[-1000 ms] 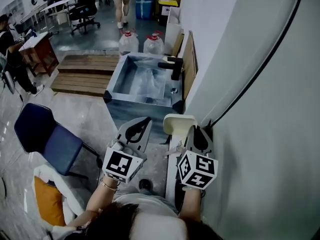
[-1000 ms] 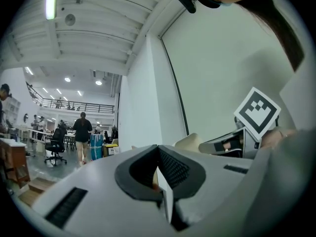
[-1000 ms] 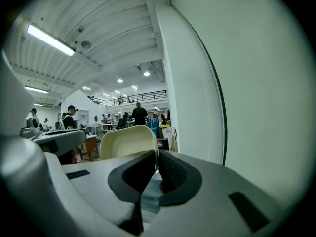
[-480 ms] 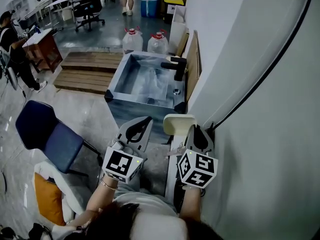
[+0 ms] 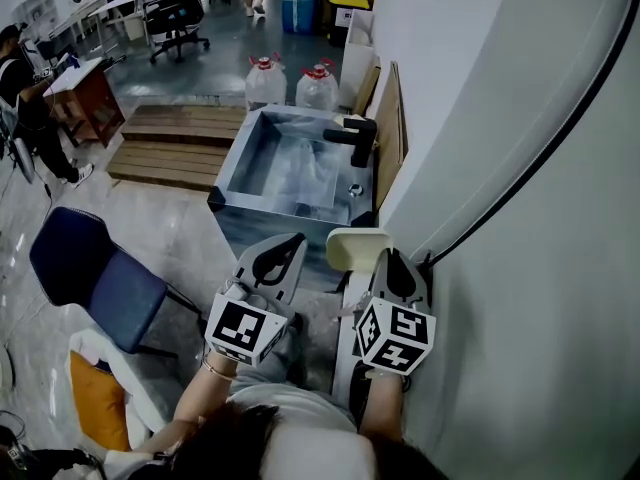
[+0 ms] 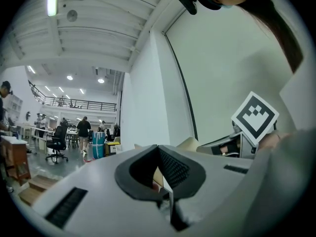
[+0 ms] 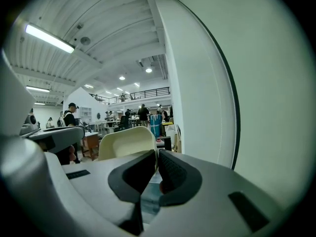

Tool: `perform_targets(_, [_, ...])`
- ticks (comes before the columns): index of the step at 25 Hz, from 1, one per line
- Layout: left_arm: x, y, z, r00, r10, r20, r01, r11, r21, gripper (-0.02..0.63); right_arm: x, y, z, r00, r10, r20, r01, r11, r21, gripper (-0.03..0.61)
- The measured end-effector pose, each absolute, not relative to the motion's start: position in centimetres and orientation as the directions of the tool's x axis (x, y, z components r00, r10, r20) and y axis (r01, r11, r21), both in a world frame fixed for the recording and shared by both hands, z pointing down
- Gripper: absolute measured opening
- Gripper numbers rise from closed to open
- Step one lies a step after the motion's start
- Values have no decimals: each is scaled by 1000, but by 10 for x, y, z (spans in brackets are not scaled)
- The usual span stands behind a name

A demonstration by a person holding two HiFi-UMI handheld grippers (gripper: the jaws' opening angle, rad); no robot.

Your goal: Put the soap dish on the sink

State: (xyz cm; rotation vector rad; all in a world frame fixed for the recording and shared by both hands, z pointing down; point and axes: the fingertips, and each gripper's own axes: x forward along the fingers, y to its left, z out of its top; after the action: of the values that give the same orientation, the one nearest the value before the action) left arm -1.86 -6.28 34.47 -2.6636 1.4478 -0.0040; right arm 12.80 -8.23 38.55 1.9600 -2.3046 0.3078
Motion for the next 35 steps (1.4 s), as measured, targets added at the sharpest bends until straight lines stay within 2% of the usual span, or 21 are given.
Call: perform_targets(35, [-2,-219,361,602,-798,-20,-798,-600,-55,8,129,-235,429,-141,-935,325,-990,130,-56,41])
